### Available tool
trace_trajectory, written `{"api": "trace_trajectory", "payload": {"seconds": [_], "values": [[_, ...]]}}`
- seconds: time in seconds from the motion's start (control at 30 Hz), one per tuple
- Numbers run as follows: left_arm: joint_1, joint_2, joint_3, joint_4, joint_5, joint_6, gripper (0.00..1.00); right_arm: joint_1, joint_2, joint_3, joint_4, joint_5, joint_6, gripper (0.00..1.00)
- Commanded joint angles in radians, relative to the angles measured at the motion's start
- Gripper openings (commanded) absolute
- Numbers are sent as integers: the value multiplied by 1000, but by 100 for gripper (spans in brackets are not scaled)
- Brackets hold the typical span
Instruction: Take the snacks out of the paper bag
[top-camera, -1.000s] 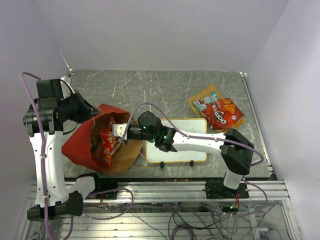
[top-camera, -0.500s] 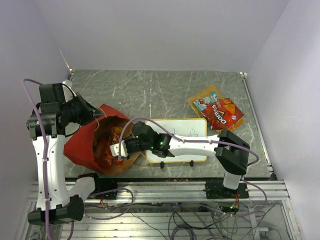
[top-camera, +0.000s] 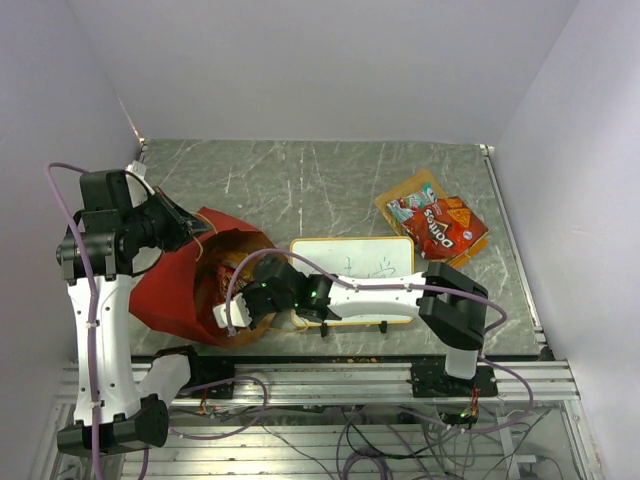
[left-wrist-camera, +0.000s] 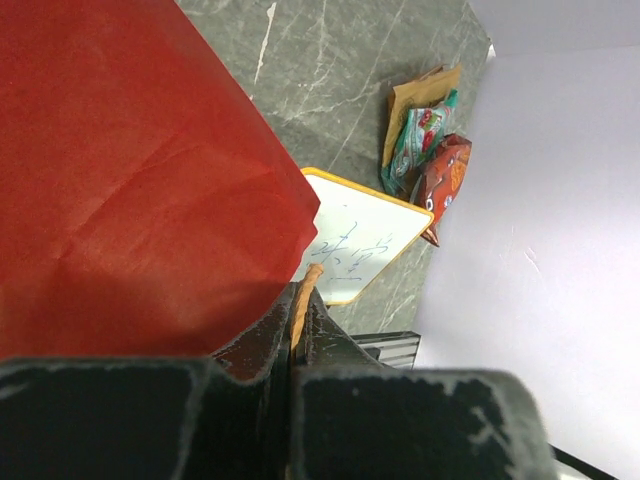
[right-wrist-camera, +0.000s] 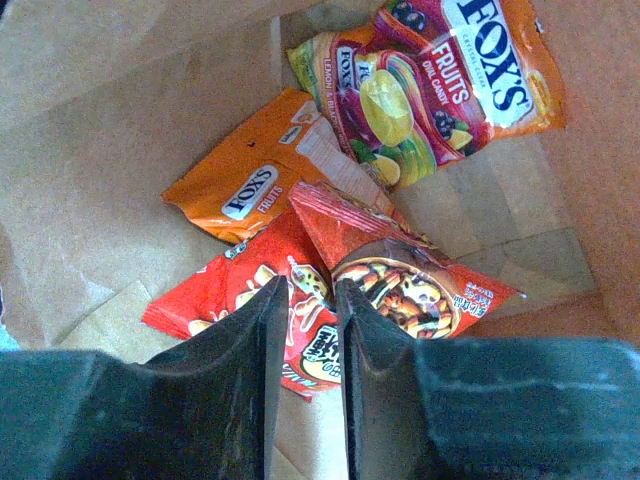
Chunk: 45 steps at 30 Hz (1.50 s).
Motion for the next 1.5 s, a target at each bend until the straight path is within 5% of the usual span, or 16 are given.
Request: {"api": "trace_trajectory", "payload": {"seconds": [0.0,0.63,1.03,1.23,1.37,1.47], "values": [[-6,-4,-11,21,42,25,7,22,35,37,-26,72,-35,29],[-5,36,64,-118,22,177,7,35,81,87,34,18,-86,56],[-6,18,50,-113,12,144,7,65,153,157,8,67,-219,56],[-5,8,71,-121,-20,111,7,68,154,136,27,151,-257,41],[-6,14,88,-112,-24,104,7,67,143,141,52,169,-222,12],[-6,16,87,-90,-23,88,7,66,115,130,82,166,-193,0]]}}
